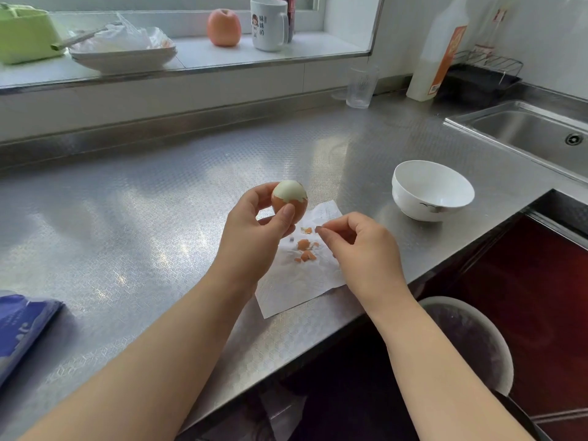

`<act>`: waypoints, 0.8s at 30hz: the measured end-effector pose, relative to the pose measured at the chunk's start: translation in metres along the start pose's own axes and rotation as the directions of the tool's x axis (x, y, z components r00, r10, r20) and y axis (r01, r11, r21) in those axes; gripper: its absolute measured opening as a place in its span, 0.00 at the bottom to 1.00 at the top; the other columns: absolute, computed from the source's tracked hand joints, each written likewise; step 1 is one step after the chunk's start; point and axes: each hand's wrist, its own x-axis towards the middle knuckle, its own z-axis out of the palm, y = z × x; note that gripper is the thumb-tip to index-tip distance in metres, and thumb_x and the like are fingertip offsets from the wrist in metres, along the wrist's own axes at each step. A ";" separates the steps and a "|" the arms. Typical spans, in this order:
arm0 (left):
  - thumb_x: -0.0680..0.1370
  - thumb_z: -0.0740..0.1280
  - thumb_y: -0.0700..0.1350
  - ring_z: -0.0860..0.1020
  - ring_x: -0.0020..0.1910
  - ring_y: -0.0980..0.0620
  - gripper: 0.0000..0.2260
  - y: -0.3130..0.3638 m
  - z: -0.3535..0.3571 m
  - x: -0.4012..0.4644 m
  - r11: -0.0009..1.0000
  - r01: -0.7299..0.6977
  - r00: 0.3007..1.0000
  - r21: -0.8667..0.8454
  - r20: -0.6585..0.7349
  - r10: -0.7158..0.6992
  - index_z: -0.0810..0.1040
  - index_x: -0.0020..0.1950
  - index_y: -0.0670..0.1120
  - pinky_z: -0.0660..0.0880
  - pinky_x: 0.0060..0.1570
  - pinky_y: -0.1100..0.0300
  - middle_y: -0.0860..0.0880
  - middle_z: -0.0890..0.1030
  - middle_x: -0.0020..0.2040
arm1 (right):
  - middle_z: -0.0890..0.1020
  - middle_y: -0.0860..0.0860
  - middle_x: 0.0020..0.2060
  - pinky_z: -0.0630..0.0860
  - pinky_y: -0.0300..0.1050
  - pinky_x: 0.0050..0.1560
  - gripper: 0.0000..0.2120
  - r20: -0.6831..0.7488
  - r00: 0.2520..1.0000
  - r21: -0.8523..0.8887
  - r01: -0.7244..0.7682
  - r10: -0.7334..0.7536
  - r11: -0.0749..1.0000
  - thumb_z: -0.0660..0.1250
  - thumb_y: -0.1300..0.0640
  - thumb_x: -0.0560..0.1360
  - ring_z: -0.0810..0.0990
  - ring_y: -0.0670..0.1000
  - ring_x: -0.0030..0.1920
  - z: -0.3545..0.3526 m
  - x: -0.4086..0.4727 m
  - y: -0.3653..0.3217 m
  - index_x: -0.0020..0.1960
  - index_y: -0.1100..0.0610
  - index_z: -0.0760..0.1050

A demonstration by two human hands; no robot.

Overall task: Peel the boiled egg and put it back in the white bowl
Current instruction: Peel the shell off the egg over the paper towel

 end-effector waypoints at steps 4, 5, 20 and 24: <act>0.79 0.69 0.39 0.84 0.49 0.57 0.12 0.000 -0.001 0.000 1.000 0.007 1.000 -0.003 0.003 -0.007 0.77 0.61 0.50 0.80 0.52 0.60 0.54 0.82 0.56 | 0.82 0.42 0.36 0.70 0.26 0.39 0.03 0.078 0.997 -0.037 -0.004 0.006 0.999 0.71 0.56 0.74 0.79 0.36 0.39 -0.002 0.005 -0.002 0.41 0.49 0.79; 0.79 0.69 0.39 0.84 0.49 0.56 0.13 0.001 -0.001 0.000 1.000 0.013 1.000 -0.002 0.004 -0.013 0.77 0.62 0.49 0.80 0.52 0.59 0.53 0.81 0.57 | 0.83 0.41 0.39 0.70 0.25 0.42 0.06 0.125 0.992 -0.051 -0.007 0.013 0.999 0.68 0.59 0.75 0.79 0.36 0.41 -0.002 0.007 -0.003 0.45 0.49 0.80; 0.76 0.73 0.39 0.85 0.48 0.52 0.14 0.005 0.001 -0.003 1.000 0.011 0.998 0.006 0.054 -0.011 0.78 0.57 0.54 0.81 0.52 0.58 0.51 0.82 0.56 | 0.85 0.51 0.38 0.77 0.35 0.34 0.08 0.096 0.987 0.377 -0.152 0.125 0.913 0.71 0.53 0.74 0.83 0.44 0.35 0.004 0.014 -0.024 0.46 0.58 0.82; 0.76 0.73 0.39 0.85 0.49 0.52 0.14 0.006 0.002 -0.003 1.000 0.004 0.998 0.017 0.069 -0.005 0.78 0.57 0.54 0.81 0.50 0.60 0.52 0.82 0.55 | 0.85 0.48 0.35 0.77 0.35 0.32 0.06 0.091 0.990 0.346 -0.133 0.107 0.929 0.70 0.55 0.75 0.83 0.43 0.33 0.000 0.016 -0.024 0.43 0.57 0.82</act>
